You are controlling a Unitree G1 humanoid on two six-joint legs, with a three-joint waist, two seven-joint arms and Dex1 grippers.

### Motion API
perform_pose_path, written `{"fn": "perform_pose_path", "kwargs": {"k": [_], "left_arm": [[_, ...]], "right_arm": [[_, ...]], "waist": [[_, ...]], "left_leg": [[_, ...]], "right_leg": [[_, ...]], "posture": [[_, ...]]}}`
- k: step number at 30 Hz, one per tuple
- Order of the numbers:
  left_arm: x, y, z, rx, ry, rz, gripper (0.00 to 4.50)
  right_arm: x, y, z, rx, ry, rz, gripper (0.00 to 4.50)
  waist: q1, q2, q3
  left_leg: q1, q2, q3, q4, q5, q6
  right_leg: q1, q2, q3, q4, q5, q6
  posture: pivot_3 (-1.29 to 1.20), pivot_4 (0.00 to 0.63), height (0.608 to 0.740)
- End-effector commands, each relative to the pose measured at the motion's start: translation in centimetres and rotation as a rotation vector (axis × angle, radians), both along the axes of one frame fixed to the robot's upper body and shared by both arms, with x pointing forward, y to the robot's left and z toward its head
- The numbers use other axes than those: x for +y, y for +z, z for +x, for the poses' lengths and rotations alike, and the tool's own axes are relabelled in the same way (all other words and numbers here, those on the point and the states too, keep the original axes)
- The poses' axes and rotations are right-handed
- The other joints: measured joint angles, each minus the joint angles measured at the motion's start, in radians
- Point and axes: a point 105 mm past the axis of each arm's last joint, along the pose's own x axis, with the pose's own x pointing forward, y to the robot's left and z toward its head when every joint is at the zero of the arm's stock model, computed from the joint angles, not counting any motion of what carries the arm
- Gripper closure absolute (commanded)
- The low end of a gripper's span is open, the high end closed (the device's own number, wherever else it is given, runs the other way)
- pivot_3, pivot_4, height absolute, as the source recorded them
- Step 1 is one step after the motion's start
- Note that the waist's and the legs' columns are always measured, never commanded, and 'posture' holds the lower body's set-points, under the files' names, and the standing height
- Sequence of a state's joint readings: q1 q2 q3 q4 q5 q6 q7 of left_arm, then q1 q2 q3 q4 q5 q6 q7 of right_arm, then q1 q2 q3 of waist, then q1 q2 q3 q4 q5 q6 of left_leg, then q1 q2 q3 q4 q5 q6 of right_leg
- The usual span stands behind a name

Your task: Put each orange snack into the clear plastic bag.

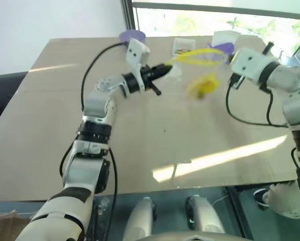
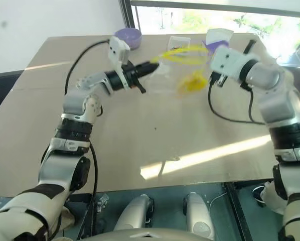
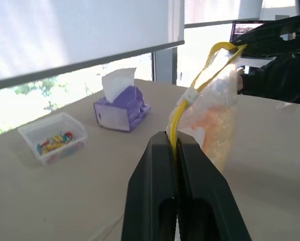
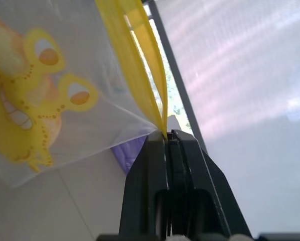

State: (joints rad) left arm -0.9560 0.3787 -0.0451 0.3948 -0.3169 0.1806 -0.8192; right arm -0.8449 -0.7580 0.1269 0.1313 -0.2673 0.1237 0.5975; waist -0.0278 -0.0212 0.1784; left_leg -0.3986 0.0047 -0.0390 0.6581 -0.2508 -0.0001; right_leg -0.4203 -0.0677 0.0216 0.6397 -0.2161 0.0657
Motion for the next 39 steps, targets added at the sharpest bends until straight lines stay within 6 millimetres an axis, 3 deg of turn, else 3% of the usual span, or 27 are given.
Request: {"fn": "perform_pose_path", "kwargs": {"k": [1, 5, 8, 10, 11, 12, 13, 15, 18, 21, 24, 28, 31, 39], "left_arm": [[0.4, -1.4, -1.3, -0.145, -0.035, 0.105, 4.5], [0.5, -6.4, -3.4, -0.173, -0.089, 0.223, 4.5], [1.0, -10.7, -5.3, -0.152, -0.106, 0.299, 4.5], [1.3, -11.6, -5.8, -0.148, -0.1, 0.313, 4.5], [1.4, -11.8, -6.0, -0.155, -0.099, 0.323, 4.5], [1.6, -11.9, -6.1, -0.161, -0.092, 0.323, 4.5], [1.7, -11.8, -6.1, -0.165, -0.087, 0.322, 4.5], [2.1, -11.8, -6.2, -0.173, -0.078, 0.329, 4.5], [2.5, -11.8, -6.3, -0.193, -0.084, 0.35, 4.5], [2.7, -11.8, -6.5, -0.212, -0.091, 0.364, 4.5], [2.9, -11.9, -6.5, -0.222, -0.096, 0.375, 4.5], [2.9, -12.2, -6.4, -0.21, -0.103, 0.374, 4.5], [3.1, -12.2, -6.3, -0.201, -0.101, 0.371, 4.5], [3.0, -11.7, -6.3, -0.186, -0.103, 0.35, 4.5]], "right_arm": [[-0.2, -1.1, -1.5, -0.01, 0.016, 0.036, 4.43], [0.9, -7.7, -3.6, 0.113, 0.017, 0.081, 4.43], [2.2, -14.1, -5.6, 0.246, 0.012, 0.122, 4.43], [2.8, -16.1, -6.7, 0.302, 0.024, 0.134, 4.43], [2.9, -16.5, -7.0, 0.304, 0.024, 0.14, 4.04], [2.9, -16.7, -7.4, 0.31, 0.022, 0.153, 3.91], [2.9, -16.7, -7.7, 0.315, 0.024, 0.16, 3.47], [2.4, -15.8, -8.7, 0.326, 0.038, 0.218, 2.95], [3.1, -13.9, -10.7, 0.35, 0.134, 0.256, 2.95], [5.6, -11.1, -11.7, 0.334, 0.26, 0.277, 2.95], [8.4, -9.9, -11.4, 0.315, 0.347, 0.262, 2.95], [11.8, -9.7, -9.9, 0.303, 0.418, 0.227, 2.95], [13.1, -9.6, -9.5, 0.301, 0.454, 0.202, 4.38], [14.9, -10.0, -9.2, 0.296, 0.497, 0.109, 4.44]], "waist": [[0.002, 0.0, -0.001], [0.0, 0.001, -0.002], [0.002, 0.001, -0.001], [0.005, 0.001, -0.001], [0.007, 0.001, -0.001], [0.008, 0.001, -0.001], [0.009, 0.001, -0.001], [0.009, 0.001, -0.001], [0.016, 0.002, -0.001], [0.009, 0.002, -0.001], [0.005, 0.002, -0.001], [0.011, 0.002, -0.001], [0.017, 0.002, -0.001], [0.014, 0.002, -0.001]], "left_leg": [[0.0, 0.0, 0.0, -0.001, 0.0, 0.0], [-0.001, 0.0, 0.003, -0.005, 0.0, 0.001], [-0.003, 0.0, 0.004, -0.004, -0.001, 0.002], [-0.001, 0.0, 0.005, -0.004, -0.003, 0.005], [-0.001, -0.001, 0.004, -0.003, -0.003, 0.006], [-0.001, -0.001, 0.004, 0.0, -0.003, 0.006], [0.0, 0.0, 0.004, 0.002, -0.003, 0.006], [0.005, 0.001, 0.002, 0.006, -0.003, 0.006], [0.008, 0.001, 0.0, 0.007, -0.004, 0.006], [0.007, 0.002, 0.001, 0.009, -0.004, 0.007], [0.008, 0.002, 0.0, 0.01, -0.004, 0.007], [0.007, 0.003, -0.002, 0.01, -0.004, 0.007], [0.005, 0.002, -0.002, 0.01, -0.004, 0.007], [0.003, 0.002, -0.003, 0.01, -0.005, 0.007]], "right_leg": [[0.0, 0.0, 0.0, -0.001, 0.0, 0.0], [-0.001, -0.001, 0.001, 0.0, 0.0, 0.0], [-0.004, -0.002, 0.002, 0.001, 0.0, 0.0], [-0.004, -0.002, 0.003, 0.0, 0.0, 0.0], [-0.004, -0.002, 0.003, 0.001, 0.0, 0.0], [-0.004, -0.002, 0.003, 0.003, 0.0, 0.0], [-0.002, -0.001, 0.003, 0.004, 0.0, 0.0], [0.004, 0.001, 0.002, 0.004, 0.0, 0.0], [0.009, 0.001, 0.0, 0.004, 0.0, 0.0], [0.009, 0.001, 0.001, 0.003, 0.0, 0.001], [0.009, 0.003, 0.001, 0.004, 0.0, 0.0], [0.009, 0.004, -0.001, 0.004, 0.0, 0.0], [0.008, 0.003, -0.002, 0.003, 0.0, 0.0], [0.007, 0.002, -0.003, 0.003, 0.0, 0.0]], "posture": [[0.0, 0.15, 0.74], [0.0, 0.15, 0.74], [0.0, 0.15, 0.74], [0.0, 0.15, 0.74], [0.0, 0.15, 0.74], [0.0, 0.15, 0.74], [0.0, 0.15, 0.74], [0.0, 0.15, 0.74], [0.0, 0.15, 0.74], [0.0, 0.15, 0.74], [0.0, 0.15, 0.74], [0.0, 0.15, 0.74], [0.0, 0.15, 0.74], [0.0, 0.15, 0.74]]}}
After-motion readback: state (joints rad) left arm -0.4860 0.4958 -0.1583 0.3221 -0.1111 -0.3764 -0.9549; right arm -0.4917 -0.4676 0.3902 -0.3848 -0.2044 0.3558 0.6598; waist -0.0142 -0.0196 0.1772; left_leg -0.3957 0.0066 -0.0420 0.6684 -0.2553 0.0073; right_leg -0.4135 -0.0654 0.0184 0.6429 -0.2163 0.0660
